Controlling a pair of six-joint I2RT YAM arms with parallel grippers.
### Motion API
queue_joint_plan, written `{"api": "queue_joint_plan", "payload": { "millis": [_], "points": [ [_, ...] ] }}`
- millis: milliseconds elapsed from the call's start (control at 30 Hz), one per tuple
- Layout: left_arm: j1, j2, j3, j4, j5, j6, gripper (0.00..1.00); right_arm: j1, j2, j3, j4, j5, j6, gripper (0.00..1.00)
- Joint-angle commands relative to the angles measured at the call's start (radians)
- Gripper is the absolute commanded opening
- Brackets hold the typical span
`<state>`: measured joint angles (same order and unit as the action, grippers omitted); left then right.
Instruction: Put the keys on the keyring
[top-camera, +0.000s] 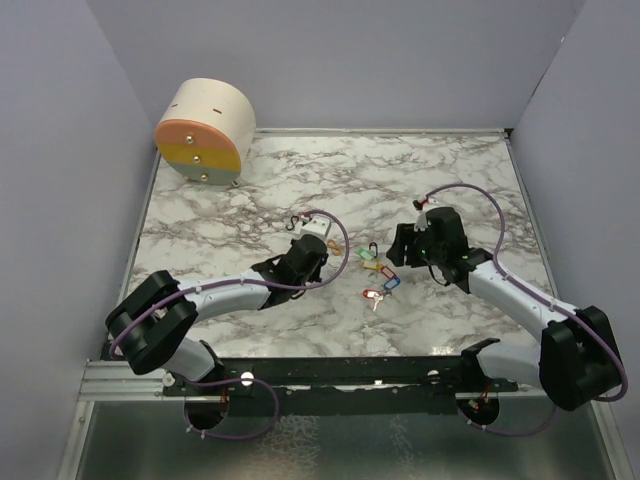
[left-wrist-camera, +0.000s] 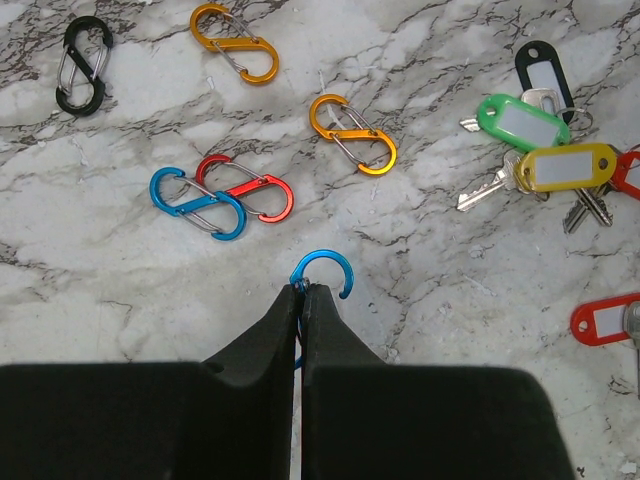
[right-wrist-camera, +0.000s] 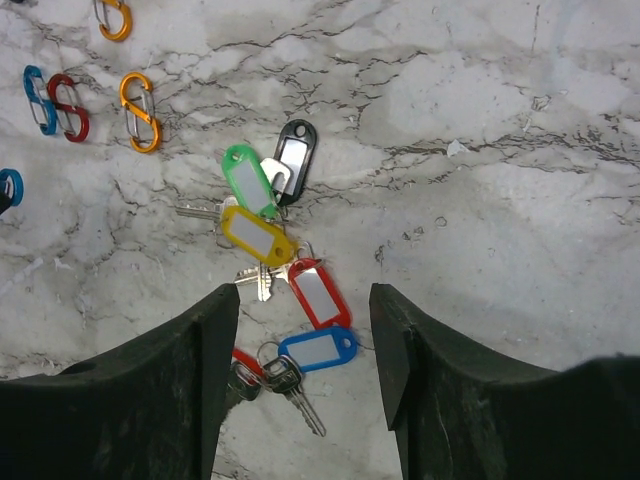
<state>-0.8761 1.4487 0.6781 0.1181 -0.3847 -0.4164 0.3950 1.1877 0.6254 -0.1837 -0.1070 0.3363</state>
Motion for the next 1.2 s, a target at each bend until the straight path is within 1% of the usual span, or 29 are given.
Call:
{"api": "queue_joint_plan", "payload": {
  "millis": [0, 67, 167, 233, 467, 633, 767, 1000, 1167],
  "points": [
    [-0.008, -0.027, 0.001, -0.016, -0.011, -0.003, 0.00, 0.021, 0.051, 0.043, -0.023, -0.021, 0.002, 0.53],
    [-0.008, -0.032, -0.002, -0.017, -0.010, -0.004, 0.00, 0.033, 0.065, 0.046, -0.026, -0.025, 0.001, 0.49],
    [-0.008, -0.040, -0.010, -0.015, -0.012, -0.007, 0.00, 0.057, 0.067, 0.049, -0.042, -0.010, 0.003, 0.48],
    [-0.008, -0.042, -0.013, -0.016, -0.014, -0.008, 0.00, 0.077, 0.063, 0.051, -0.057, -0.007, 0.004, 0.46],
    [-0.009, -0.039, -0.017, -0.017, -0.017, -0.012, 0.00, 0.156, 0.051, 0.057, -0.127, 0.036, 0.041, 0.45],
    [-0.008, -0.036, -0.020, -0.014, -0.013, -0.017, 0.00, 0.159, 0.063, 0.053, -0.127, 0.118, 0.070, 0.45],
    [-0.008, -0.044, -0.025, -0.014, -0.014, -0.019, 0.00, 0.159, 0.101, 0.072, -0.116, 0.164, 0.102, 0.42],
    [-0.008, -0.053, -0.032, -0.014, -0.017, -0.018, 0.00, 0.159, 0.187, 0.092, -0.064, 0.168, 0.125, 0.38],
    [-0.009, -0.051, -0.034, -0.011, -0.018, -0.015, 0.00, 0.159, 0.220, 0.101, -0.040, 0.177, 0.140, 0.37]
  ]
}}
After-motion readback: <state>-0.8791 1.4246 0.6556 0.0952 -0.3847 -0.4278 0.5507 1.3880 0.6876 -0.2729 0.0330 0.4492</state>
